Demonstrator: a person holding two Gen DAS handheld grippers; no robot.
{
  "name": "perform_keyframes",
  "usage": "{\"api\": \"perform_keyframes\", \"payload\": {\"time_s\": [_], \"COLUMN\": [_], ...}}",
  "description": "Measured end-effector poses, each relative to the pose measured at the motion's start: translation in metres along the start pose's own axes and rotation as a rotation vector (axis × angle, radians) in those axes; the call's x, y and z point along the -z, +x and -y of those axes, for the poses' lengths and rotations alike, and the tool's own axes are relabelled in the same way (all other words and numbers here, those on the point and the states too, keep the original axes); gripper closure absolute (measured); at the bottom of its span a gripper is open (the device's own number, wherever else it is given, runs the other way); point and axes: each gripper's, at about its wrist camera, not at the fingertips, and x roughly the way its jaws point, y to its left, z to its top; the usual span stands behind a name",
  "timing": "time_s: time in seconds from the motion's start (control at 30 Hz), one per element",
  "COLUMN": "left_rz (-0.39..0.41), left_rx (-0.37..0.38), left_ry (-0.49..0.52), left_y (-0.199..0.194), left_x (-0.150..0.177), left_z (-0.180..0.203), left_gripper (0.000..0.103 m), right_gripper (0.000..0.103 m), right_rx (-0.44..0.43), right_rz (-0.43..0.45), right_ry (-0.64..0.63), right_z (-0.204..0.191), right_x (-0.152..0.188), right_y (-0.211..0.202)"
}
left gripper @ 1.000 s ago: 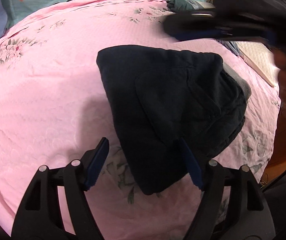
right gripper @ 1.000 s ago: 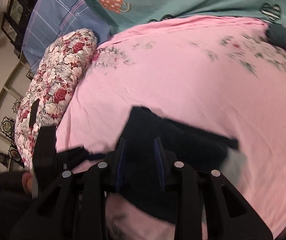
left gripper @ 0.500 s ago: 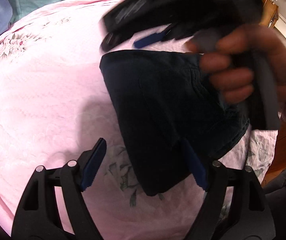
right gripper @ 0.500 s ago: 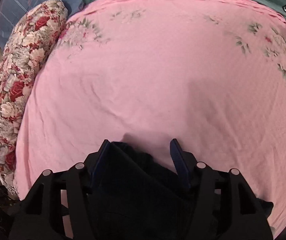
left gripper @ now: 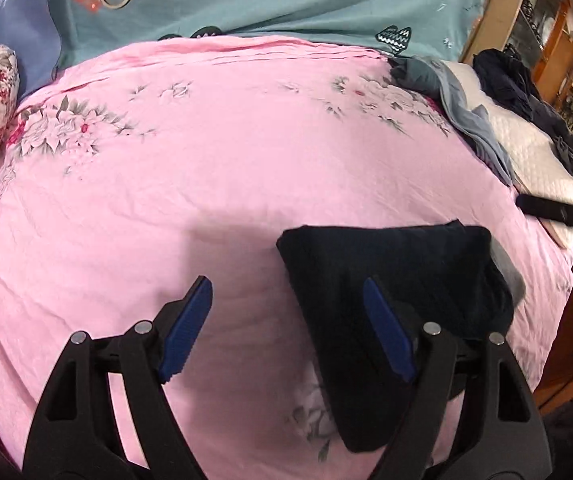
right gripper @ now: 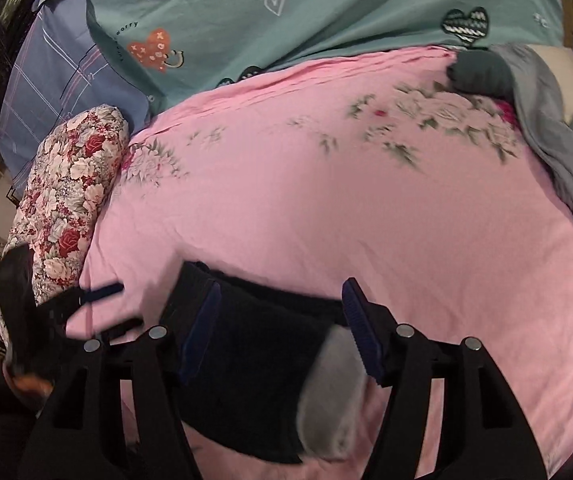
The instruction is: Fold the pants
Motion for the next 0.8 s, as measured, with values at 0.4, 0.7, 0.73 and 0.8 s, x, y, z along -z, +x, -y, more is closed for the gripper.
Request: {"api": "perform_keyframes", "payload": {"time_s": [0.4, 0.7, 0.73, 0.8], "left_rz": [-0.157, -0.215, -0.217, -0.223], "left_rx": [0.073, 0.052, 0.05, 0.048], "left_ry": [-0.087, -0.145, -0.145, -0.147], "left_y": [0.054, 0.075, 0.076, 0.08], "left_x": [-0.016, -0.02, -0.02, -0.021], "left_z": [0.007, 0.007, 0.006, 0.006], "left_gripper": [0.011, 0.006, 0.006, 0.006], "right_gripper": [0.035, 0.035, 0.035, 0.035], "right_rx": [-0.031, -0.105, -0.118, -0.149], "right_rz": [-0.109, -0.191, -0.197, -0.214], "right_ry": [0.113, 0.077, 0.077, 0.083], "right_z": [0.042, 0.05, 0.051, 0.056], "right_x": [0.036, 0.028, 0.027, 0.025], "right_y": [0.024, 0.058, 0.061, 0.066]}}
